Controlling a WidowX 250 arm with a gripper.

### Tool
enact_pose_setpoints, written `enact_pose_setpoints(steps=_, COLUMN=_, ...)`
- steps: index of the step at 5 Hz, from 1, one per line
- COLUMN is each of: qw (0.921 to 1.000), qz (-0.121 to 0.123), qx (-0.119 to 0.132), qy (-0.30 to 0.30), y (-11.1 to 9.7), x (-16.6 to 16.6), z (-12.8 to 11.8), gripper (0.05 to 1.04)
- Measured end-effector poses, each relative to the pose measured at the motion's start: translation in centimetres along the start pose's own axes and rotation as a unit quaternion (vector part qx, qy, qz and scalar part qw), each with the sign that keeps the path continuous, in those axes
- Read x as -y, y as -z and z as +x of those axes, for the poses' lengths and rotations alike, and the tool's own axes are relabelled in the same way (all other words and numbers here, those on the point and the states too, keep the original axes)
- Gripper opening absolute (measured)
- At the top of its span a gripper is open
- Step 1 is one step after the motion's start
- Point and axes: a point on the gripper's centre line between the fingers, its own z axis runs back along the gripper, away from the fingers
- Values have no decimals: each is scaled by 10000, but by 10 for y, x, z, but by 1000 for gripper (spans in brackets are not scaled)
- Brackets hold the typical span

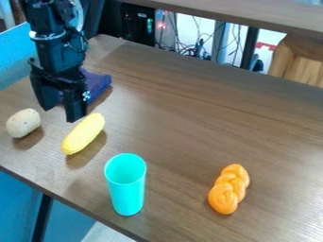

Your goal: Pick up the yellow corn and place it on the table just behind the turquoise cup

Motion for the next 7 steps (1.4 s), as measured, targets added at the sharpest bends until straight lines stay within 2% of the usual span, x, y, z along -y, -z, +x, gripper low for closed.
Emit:
enact_pose_setpoints(steps=1, qw=9999, qz=-40, qx=-100, qy=0, y=7, x=1, z=-1, gripper=1001)
enact_pose_setpoints(steps=2, qw=9996, qz=28, qx=37, qy=-287, y=16, x=0, z=0, gripper=1001)
enact_pose_setpoints(steps=3, qw=9985, qz=145, qx=305, qy=-425, y=16, x=-3, z=7, gripper=1001)
enact_pose_setpoints(steps=4, qw=9988, qz=136, qx=83, qy=-467, y=30, x=-6, z=7, gripper=1001)
enact_pose_setpoints(steps=7, qw=9990, qz=-90, qx=-267, qy=-341, y=63, x=1, z=35, gripper=1001)
